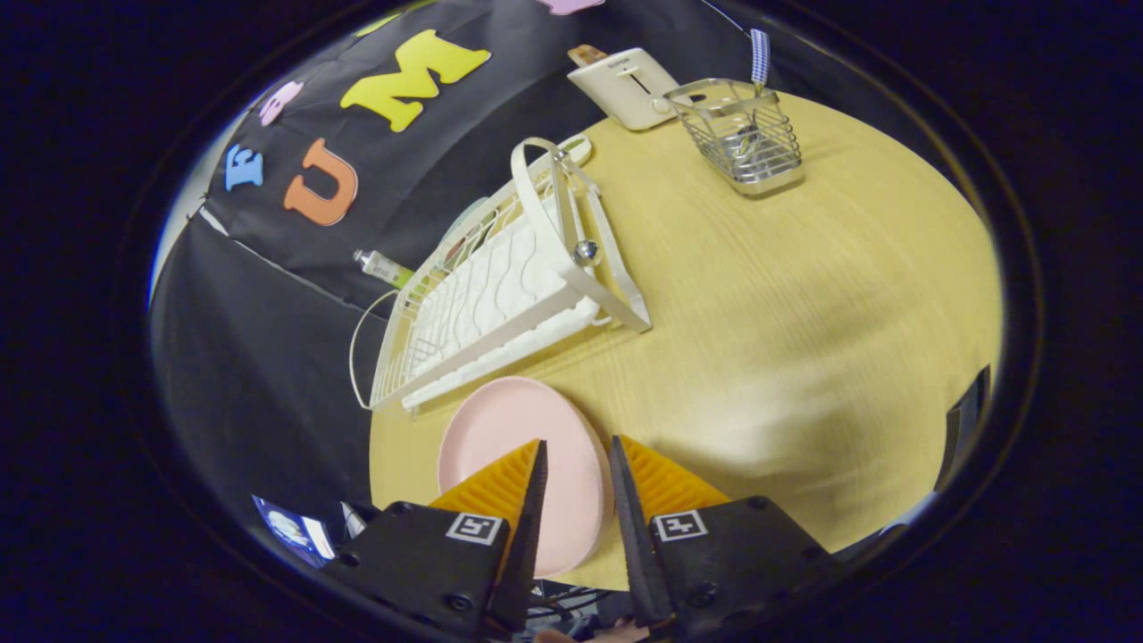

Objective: Take the plate from the dish rack, then take the spoon from the basket and place it into the plate.

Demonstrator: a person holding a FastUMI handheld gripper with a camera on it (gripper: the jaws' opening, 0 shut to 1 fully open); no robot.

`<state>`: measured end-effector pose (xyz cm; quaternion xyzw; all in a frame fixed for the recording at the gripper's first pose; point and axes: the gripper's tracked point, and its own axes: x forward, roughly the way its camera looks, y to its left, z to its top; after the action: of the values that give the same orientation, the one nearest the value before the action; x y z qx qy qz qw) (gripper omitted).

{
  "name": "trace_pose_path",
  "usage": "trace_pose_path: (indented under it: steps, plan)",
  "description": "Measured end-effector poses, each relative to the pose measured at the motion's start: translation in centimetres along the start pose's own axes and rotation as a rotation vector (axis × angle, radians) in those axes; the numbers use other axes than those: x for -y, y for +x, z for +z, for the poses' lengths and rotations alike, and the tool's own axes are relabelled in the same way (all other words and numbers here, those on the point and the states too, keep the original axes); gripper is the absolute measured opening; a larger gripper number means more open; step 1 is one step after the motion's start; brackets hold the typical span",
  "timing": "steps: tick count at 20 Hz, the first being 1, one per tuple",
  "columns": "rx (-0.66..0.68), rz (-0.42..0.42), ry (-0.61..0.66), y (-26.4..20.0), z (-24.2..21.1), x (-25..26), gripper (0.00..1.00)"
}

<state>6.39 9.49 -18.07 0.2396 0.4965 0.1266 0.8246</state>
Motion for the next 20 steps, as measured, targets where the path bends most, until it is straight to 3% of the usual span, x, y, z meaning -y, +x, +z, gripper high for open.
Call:
trace_pose_path:
  steps: [8,14,15,16,20]
  plan:
    - [0.328,-0.138,-0.283,-6.3,4.5,0.9,0.78]
    - [0.659,-0.352,-0.441,-13.2,10.1,4.7,0.8]
    - [0.693,-0.382,-0.461,-13.9,11.2,5.4,0.96]
    - [0.721,-0.394,-0.468,-14.5,11.6,6.3,1.0]
    - [0.767,-0.365,-0.462,-15.4,14.7,8.6,1.0]
